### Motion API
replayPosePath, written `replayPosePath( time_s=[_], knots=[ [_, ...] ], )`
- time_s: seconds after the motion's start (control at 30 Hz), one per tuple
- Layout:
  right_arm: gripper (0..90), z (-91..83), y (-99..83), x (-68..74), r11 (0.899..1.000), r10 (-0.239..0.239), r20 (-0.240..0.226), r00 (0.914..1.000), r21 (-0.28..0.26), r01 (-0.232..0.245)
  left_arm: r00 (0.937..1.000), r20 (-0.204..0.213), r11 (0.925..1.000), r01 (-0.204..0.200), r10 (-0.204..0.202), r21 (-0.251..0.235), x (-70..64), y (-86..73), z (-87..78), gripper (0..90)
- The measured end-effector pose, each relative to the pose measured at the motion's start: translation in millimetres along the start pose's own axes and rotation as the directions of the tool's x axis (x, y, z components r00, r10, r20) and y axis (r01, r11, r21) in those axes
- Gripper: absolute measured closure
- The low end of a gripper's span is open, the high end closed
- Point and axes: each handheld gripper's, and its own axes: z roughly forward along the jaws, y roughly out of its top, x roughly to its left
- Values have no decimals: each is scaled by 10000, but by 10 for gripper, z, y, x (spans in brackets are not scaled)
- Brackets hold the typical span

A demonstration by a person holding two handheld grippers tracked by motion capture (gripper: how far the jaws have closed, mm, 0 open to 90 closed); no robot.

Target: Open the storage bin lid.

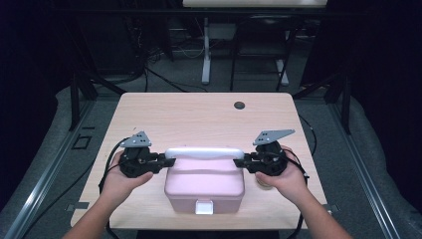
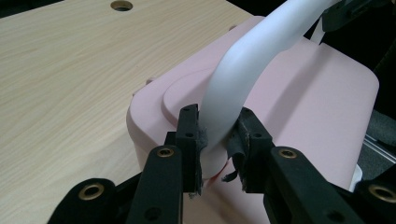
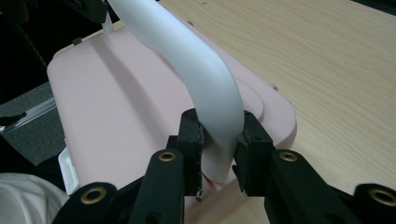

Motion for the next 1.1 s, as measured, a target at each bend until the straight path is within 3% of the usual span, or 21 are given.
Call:
replayPosePath(
  time_s=[0.43, 1.1],
  knots=[
    [738, -24, 20, 0, 9999, 65, -42, 10000, -156, -66, 10000, -8, 10000, -7, 7, -80, -9, 30, -27, 744],
    [738, -99, 160, -46, 9972, 296, -112, 9995, -676, -303, 9999, -15, 9992, 171, -172, -366, 44, 199, -102, 742]
  ],
)
